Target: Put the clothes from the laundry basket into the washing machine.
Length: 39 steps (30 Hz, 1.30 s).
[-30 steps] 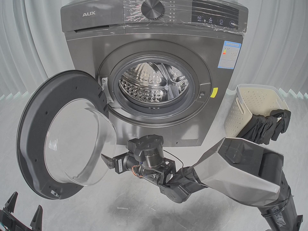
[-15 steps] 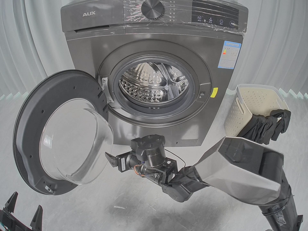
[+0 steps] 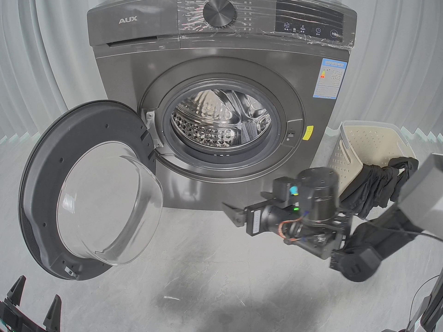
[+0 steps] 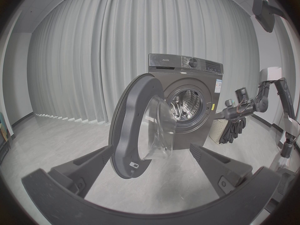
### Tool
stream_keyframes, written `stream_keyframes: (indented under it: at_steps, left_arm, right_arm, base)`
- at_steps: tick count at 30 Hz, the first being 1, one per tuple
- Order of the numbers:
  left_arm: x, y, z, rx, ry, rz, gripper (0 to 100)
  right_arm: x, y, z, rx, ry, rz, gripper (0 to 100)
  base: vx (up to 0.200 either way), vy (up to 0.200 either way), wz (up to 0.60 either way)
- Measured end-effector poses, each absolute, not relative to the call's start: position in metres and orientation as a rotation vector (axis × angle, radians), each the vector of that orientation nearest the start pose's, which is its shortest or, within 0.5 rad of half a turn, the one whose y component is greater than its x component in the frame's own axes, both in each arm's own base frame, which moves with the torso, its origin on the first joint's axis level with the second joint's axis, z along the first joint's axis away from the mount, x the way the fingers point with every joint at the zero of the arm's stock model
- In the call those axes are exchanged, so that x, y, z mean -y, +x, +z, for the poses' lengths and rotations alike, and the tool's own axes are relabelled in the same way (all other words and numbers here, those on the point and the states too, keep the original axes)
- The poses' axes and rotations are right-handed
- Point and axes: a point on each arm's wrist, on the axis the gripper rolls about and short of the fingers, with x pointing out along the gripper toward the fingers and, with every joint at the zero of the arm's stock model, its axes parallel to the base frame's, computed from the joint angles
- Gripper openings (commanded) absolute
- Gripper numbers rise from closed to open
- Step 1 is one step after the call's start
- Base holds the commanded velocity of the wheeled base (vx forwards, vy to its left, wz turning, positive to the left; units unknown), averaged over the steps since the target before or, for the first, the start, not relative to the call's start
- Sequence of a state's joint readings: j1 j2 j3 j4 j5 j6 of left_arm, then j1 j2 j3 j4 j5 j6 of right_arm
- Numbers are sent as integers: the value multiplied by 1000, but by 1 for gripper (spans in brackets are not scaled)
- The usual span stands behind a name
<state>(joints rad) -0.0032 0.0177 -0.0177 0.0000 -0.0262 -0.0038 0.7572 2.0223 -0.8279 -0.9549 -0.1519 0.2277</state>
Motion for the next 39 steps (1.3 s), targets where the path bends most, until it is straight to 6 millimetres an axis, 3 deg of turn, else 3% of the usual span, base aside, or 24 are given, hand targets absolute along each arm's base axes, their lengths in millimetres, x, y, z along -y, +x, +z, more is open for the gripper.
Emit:
stream_keyframes:
  at_steps: [9, 18, 25, 39]
  left_arm:
    - [1, -23, 81, 0, -4, -29, 100]
    - [1, -23, 81, 0, -3, -29, 100]
    - [1, -23, 81, 0, -3, -28, 100]
    - [1, -23, 81, 0, -2, -29, 100]
  right_arm:
    - [-141, 205, 162, -173, 101, 446, 100]
    - [-52, 138, 170, -25, -8, 294, 100]
    - [-21, 93, 162, 48, -83, 229, 100]
    - [-4, 27, 136, 74, -78, 137, 100]
  base:
    - [0, 0, 0]
    - [0, 0, 0]
    - [0, 0, 0]
    - [0, 0, 0]
